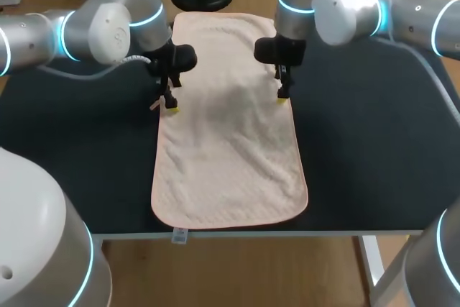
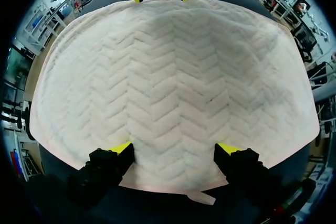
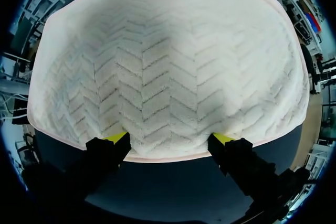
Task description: Fold the towel
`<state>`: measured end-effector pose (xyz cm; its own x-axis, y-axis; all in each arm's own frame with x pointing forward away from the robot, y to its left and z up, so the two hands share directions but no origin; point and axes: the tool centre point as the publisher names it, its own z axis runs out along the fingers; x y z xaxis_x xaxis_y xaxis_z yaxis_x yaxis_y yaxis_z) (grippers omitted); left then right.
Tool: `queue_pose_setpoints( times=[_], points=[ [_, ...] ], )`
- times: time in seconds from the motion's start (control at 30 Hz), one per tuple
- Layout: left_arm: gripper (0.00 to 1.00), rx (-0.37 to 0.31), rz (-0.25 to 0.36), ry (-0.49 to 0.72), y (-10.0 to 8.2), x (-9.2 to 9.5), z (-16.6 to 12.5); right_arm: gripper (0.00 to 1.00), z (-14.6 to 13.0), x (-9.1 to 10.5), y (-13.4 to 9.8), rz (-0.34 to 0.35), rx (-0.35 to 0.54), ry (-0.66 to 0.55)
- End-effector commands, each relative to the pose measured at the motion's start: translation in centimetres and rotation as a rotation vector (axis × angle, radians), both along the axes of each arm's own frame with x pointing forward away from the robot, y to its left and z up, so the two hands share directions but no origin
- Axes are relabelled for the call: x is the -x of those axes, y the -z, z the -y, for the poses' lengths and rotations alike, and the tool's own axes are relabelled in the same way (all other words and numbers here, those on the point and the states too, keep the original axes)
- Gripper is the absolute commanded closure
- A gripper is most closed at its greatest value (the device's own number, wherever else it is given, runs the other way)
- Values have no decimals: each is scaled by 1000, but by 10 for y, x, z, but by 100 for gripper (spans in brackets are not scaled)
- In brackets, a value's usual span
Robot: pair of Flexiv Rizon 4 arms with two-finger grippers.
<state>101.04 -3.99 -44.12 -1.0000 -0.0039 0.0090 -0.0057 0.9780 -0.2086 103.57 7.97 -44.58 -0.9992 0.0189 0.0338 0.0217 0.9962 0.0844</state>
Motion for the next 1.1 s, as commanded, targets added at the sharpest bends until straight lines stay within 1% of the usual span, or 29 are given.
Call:
queue_pose_setpoints(
  times=[0.03, 0.07, 0.1, 0.13, 0.17, 0.2, 0.23, 0.27, 0.5, 0.73, 0.93, 1.1],
  points=[
    [20, 4, -8, 2, 10, -4, 1, 0, 0, -2, 4, -8, 10, -2],
    [40, 2, -9, 2, 11, -4, 1, 0, 0, -2, 5, -9, 12, -2],
    [54, 1, -9, 2, 11, -4, 1, 5, 1, -2, 5, -10, 14, -2],
    [72, 0, -8, 2, 11, -4, 1, 33, 1, -2, 5, -10, 15, -3],
    [88, 0, -8, 2, 10, -4, 1, 66, 1, -2, 5, -10, 17, -3],
    [95, 1, -7, 3, 9, -4, 1, 72, 1, -2, 6, -10, 18, -3],
    [100, 0, -5, 4, 8, -4, 1, 98, 1, -2, 5, -9, 20, -2],
    [100, 5, 1, 6, 7, -4, 1, 100, 2, -1, 5, -8, 20, -2],
    [100, 7, 8, 10, 3, -4, 0, 100, 5, 2, 4, -6, 22, 4],
    [100, 10, 31, 5, -16, 0, -2, 100, 10, 9, -10, 6, 28, 7],
    [100, 11, 72, 2, -43, 4, -2, 100, 14, 9, -31, 36, 31, 16],
    [100, 4, 126, -2, -74, 6, -2, 100, 18, 3, -57, 76, 41, 12]
  ],
)
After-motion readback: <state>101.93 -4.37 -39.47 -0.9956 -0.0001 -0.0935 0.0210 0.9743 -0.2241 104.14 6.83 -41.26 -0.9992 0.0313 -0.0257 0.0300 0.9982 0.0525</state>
